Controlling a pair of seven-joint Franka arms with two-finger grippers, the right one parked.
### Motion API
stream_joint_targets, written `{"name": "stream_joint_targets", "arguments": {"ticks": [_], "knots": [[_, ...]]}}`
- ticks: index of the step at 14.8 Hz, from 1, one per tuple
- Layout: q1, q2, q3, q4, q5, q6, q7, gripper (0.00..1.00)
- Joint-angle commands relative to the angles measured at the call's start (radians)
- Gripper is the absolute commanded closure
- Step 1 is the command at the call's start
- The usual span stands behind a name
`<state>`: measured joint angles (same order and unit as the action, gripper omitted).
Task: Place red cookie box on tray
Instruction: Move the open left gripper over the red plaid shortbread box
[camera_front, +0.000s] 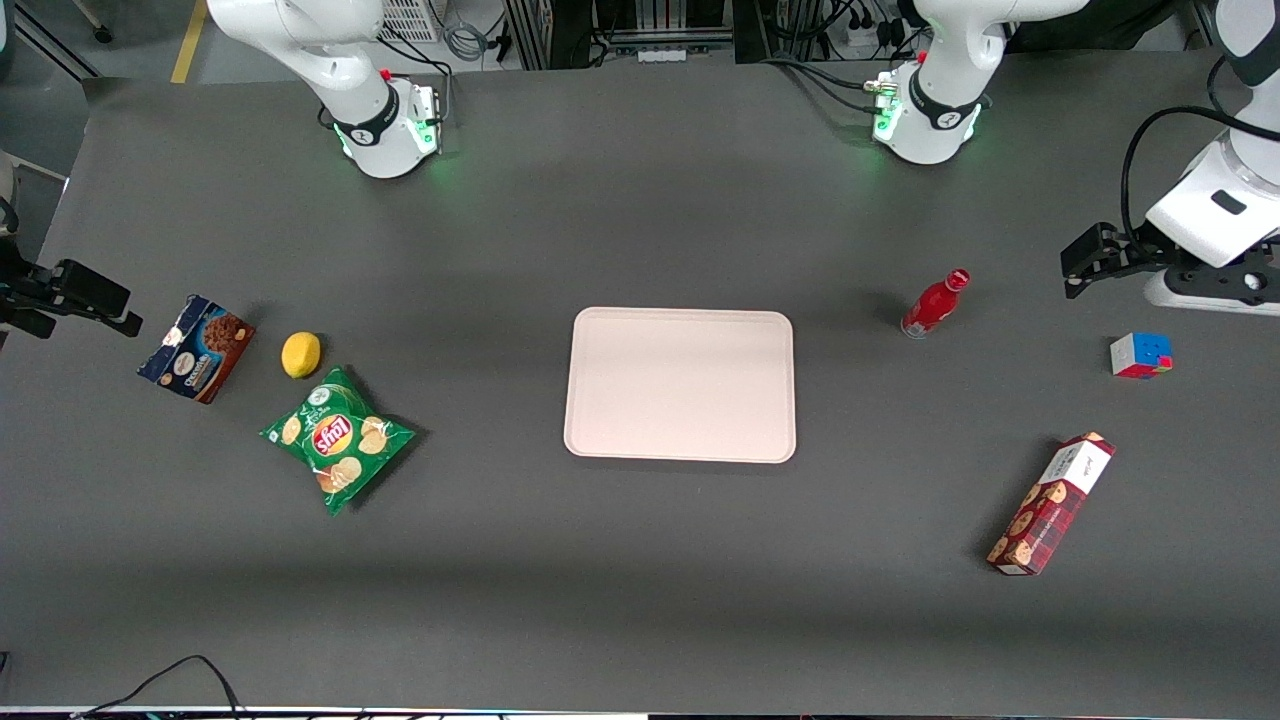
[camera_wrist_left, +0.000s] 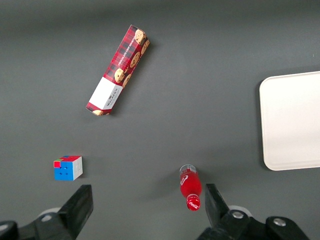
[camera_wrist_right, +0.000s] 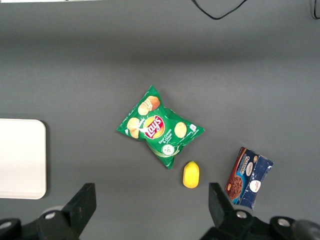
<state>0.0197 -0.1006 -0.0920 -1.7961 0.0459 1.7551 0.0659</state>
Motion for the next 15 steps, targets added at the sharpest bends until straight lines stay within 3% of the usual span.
{"name": "stream_joint_targets", "arguments": {"ticks": [1,15], "knots": [[-0.014,-0.001,0.009,0.008,-0.018,-0.014,-0.005,0.0],[-0.015,0.015,0.011,0.015,-0.032,-0.02,0.005,0.0]]}}
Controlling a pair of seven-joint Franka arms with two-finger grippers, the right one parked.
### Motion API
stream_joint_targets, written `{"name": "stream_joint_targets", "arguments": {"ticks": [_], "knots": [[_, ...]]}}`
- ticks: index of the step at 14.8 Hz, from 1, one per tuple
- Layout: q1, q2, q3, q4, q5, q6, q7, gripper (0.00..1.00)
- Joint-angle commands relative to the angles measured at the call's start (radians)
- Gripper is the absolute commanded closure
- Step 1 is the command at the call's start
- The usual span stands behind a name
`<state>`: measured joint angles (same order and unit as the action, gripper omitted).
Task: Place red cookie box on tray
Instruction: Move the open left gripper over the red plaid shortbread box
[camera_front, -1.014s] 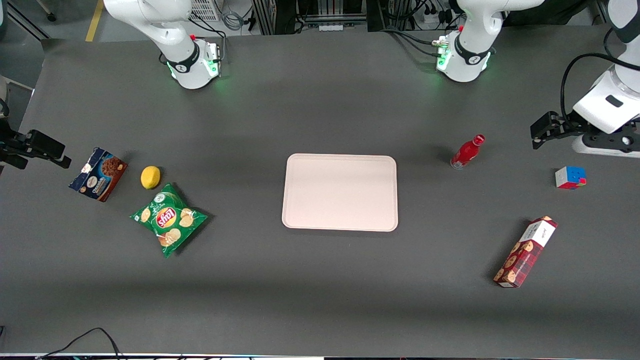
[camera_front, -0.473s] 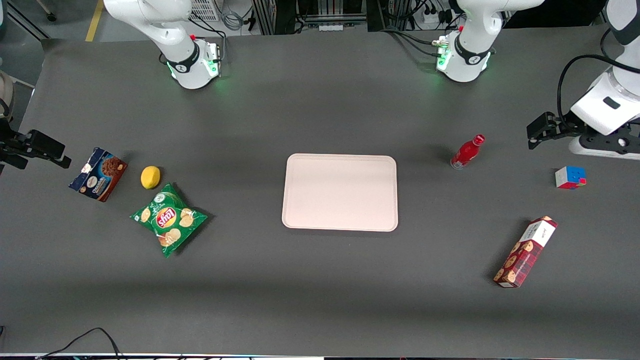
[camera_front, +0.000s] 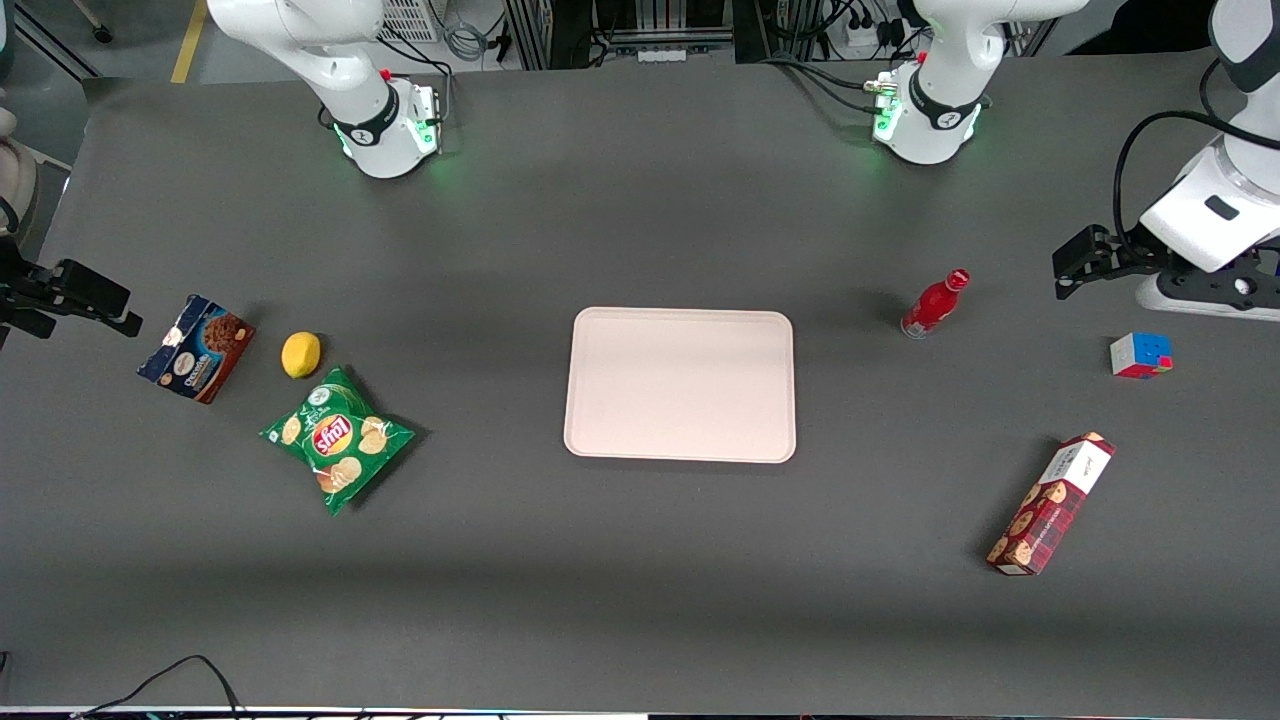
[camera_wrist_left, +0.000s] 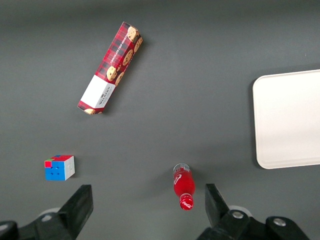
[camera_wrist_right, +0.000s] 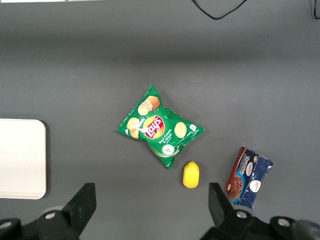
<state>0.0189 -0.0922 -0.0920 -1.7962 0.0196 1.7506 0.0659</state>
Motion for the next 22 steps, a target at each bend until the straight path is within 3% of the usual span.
{"name": "stream_joint_targets", "arguments": {"ticks": [1,12,22], "knots": [[-0.014,0.009,0.011,0.018,-0.006,-0.016,0.006,0.0],[-0.013,0.025,0.012,0.04,0.007,-0.017,0.034,0.0],[-0.007,0.161,0.049,0.15,0.005,-0.043,0.514,0.0]]}}
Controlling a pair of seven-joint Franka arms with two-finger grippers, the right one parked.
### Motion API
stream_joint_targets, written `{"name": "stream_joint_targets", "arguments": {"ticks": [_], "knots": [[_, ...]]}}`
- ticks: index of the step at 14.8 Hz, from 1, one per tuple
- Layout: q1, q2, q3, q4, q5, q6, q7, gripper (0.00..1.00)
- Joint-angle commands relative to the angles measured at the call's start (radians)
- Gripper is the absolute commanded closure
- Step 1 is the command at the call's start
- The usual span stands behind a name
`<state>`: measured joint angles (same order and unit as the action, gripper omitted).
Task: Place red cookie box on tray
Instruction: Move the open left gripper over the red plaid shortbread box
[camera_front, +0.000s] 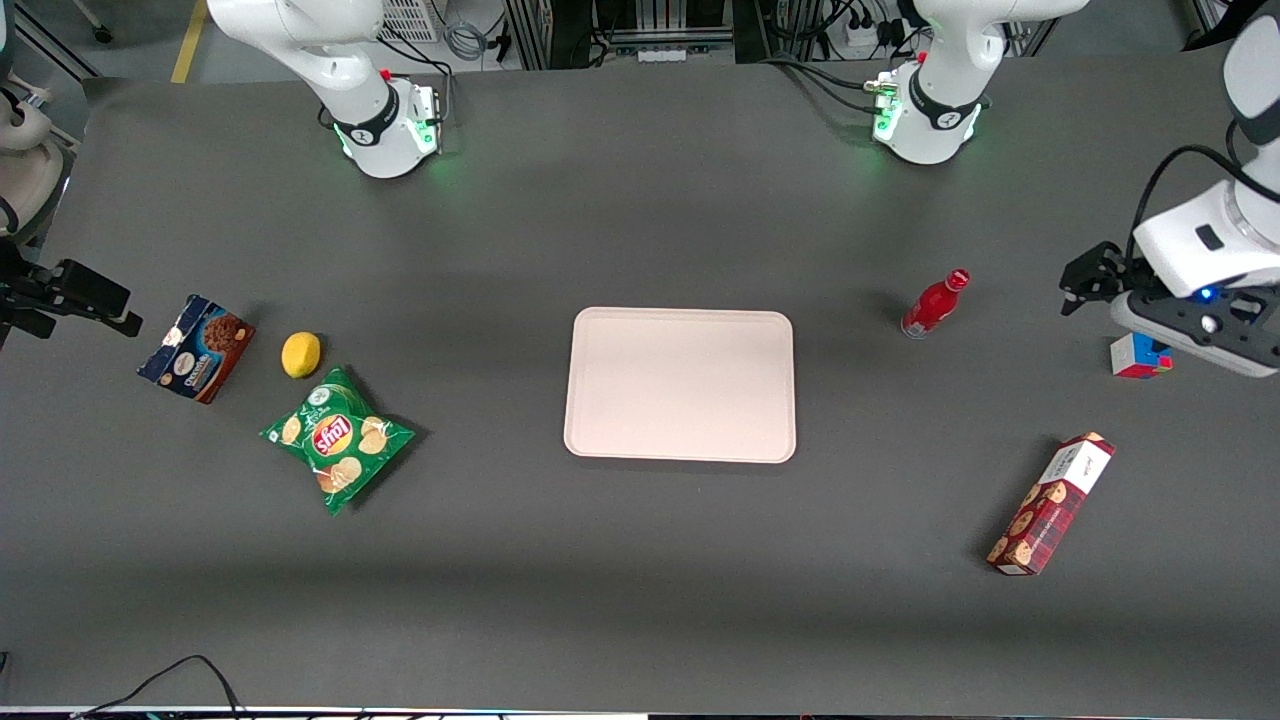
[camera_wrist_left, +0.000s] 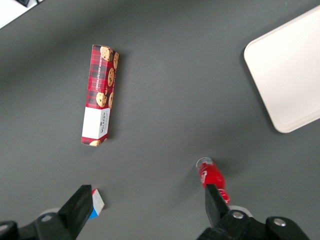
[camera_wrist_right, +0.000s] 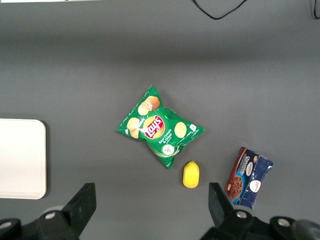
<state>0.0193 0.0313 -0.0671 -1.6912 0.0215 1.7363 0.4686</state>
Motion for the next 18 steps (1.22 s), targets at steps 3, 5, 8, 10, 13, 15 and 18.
{"name": "stream_joint_targets", "arguments": {"ticks": [3,5,8,10,13,15,18], "knots": [[-0.004,0.087,0.027,0.047,0.006,-0.015,0.114,0.0],[-0.002,0.143,0.047,0.05,0.009,0.018,0.114,0.0],[-0.002,0.229,0.059,0.054,0.052,0.123,0.123,0.0],[-0.002,0.284,0.075,0.054,0.054,0.172,0.127,0.0],[0.004,0.376,0.093,0.056,0.046,0.305,0.13,0.0],[0.004,0.438,0.096,0.076,0.049,0.406,0.133,0.0],[0.008,0.553,0.098,0.198,0.038,0.425,0.223,0.0]]}}
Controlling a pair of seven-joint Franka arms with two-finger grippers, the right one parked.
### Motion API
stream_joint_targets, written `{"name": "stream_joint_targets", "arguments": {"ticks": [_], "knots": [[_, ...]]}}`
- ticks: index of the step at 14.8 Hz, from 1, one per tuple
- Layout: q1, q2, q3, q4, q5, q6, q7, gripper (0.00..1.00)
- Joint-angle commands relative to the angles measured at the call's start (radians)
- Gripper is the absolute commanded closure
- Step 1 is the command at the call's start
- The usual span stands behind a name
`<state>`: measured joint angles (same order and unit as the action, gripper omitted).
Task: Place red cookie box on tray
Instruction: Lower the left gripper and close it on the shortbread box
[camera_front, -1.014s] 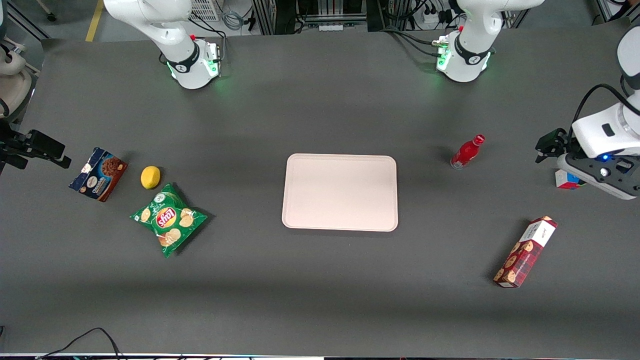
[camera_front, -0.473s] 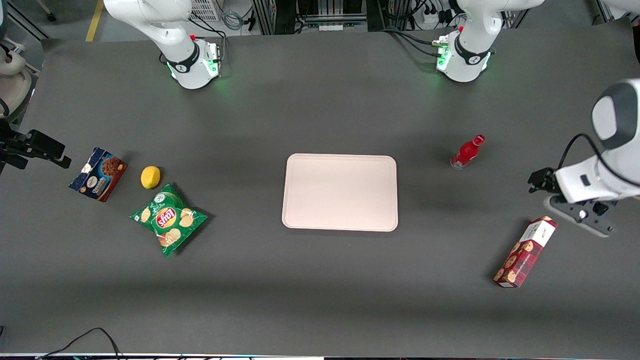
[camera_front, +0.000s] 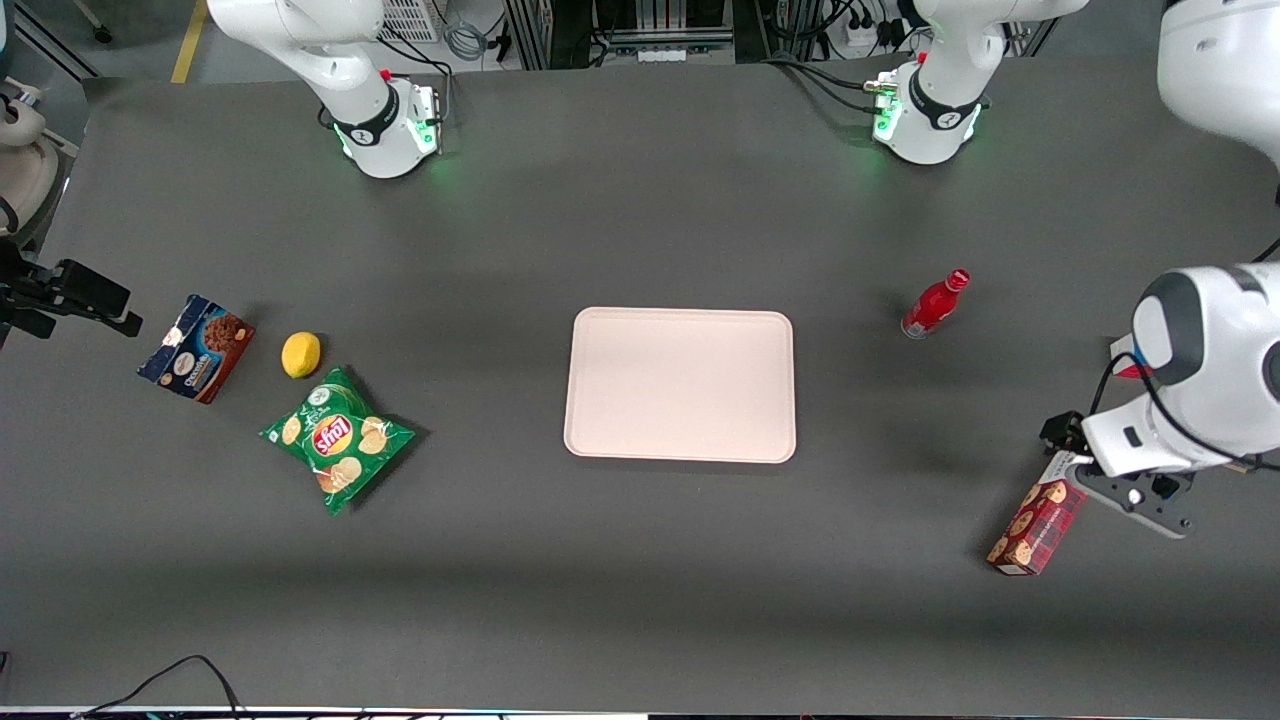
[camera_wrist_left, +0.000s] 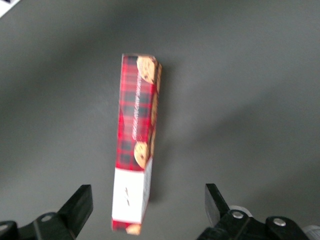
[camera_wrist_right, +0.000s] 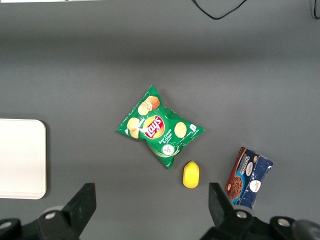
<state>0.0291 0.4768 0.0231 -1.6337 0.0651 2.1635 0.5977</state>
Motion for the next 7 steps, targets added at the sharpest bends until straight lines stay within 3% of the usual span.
{"name": "stream_joint_targets", "arguments": {"ticks": [1,7], "knots": [[0.008,0.129,0.008,0.153,-0.008,0.008,0.105,0.0],[0.031,0.195,0.011,0.144,-0.042,0.125,0.112,0.0]]}}
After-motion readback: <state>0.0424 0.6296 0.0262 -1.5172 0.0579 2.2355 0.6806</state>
